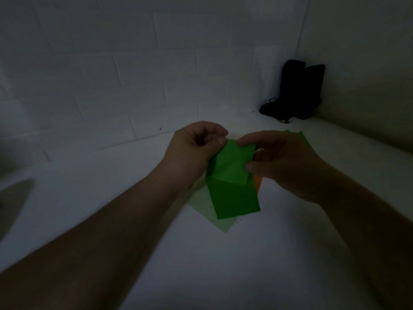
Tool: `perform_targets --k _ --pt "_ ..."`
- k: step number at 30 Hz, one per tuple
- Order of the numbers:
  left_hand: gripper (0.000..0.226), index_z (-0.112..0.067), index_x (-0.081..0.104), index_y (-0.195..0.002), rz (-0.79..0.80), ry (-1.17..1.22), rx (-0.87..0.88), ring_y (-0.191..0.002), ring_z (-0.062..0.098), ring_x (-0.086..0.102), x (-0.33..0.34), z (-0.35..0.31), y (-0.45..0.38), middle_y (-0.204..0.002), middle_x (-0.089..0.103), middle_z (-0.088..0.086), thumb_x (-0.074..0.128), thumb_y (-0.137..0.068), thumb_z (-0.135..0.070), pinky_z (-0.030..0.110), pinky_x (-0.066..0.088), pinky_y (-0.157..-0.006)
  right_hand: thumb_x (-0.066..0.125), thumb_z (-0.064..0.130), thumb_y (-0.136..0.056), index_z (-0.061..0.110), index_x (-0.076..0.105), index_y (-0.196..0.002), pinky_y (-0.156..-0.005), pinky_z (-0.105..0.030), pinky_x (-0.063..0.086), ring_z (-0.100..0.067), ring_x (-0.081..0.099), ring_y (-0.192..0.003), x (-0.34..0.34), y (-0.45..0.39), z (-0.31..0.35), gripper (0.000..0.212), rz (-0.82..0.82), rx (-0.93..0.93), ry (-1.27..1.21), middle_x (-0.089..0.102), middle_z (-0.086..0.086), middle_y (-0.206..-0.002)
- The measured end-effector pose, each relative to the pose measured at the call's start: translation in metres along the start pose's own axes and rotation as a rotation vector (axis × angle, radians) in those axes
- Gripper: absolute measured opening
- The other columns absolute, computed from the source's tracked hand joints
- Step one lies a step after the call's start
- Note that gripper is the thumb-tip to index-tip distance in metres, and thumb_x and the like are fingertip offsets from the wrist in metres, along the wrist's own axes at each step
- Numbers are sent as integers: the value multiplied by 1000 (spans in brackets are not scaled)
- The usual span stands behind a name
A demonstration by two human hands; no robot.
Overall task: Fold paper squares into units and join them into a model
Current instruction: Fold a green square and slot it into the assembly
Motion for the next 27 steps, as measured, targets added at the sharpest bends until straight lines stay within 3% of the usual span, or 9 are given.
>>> perform_targets --k 6,10,14,16,21,27 --pt "15 -14 73 -97 80 152 -110 -80 21 71 7 -4 5 -89 73 12 69 -92 0 31 57 -72 64 -22 -81 13 73 -98 -87 -47 61 -40 71 -99 -1 -2 -1 40 -26 -57 5 72 -20 -107" --pt "18 -8 72 -94 149 242 -171 -79 27 71 10 -5 10 -88 74 14 69 -88 8 36 61 -74 68 -14 -83 16 76 -89 -80 -40 62 -32 74 -89 -3 -3 -1 32 -52 -51 22 74 -19 -94" --pt "16 -9 74 -92 118 221 -178 -80 31 71 10 -5 10 -88 75 17 69 -89 6 37 63 -73 71 -6 -84 22 78 -81 -81 -40 62 -28 75 -87 -5 -4 1 30 -77 -81 125 76 -12 -86" --pt "17 -8 75 -97 132 204 -181 -86 33 73 10 -4 9 -93 76 18 69 -89 5 41 63 -81 71 -5 -85 23 77 -80 -80 -39 61 -25 74 -85 -6 -4 2 29 -99 -82 150 76 -9 -83" --pt "28 -11 76 -108 194 75 -180 -100 33 75 11 -5 12 -105 77 15 75 -85 5 50 60 -91 72 2 -86 27 77 -80 -79 -44 61 -36 72 -84 -5 -4 4 27 -104 -95 171 73 -18 -85" --pt "31 -13 76 -106 206 85 -134 -97 32 75 12 -6 14 -105 77 14 72 -86 9 49 61 -90 76 2 -84 32 77 -75 -76 -34 59 -19 72 -82 -3 -5 5 32 -161 -111 195 76 -1 -81"
Point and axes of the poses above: each hand's wrist, its own y-axis away from the middle knuckle, its own x-axis out of the palm, z = x × y, the point moved 3 cm from there along -y, towards the middle knuckle
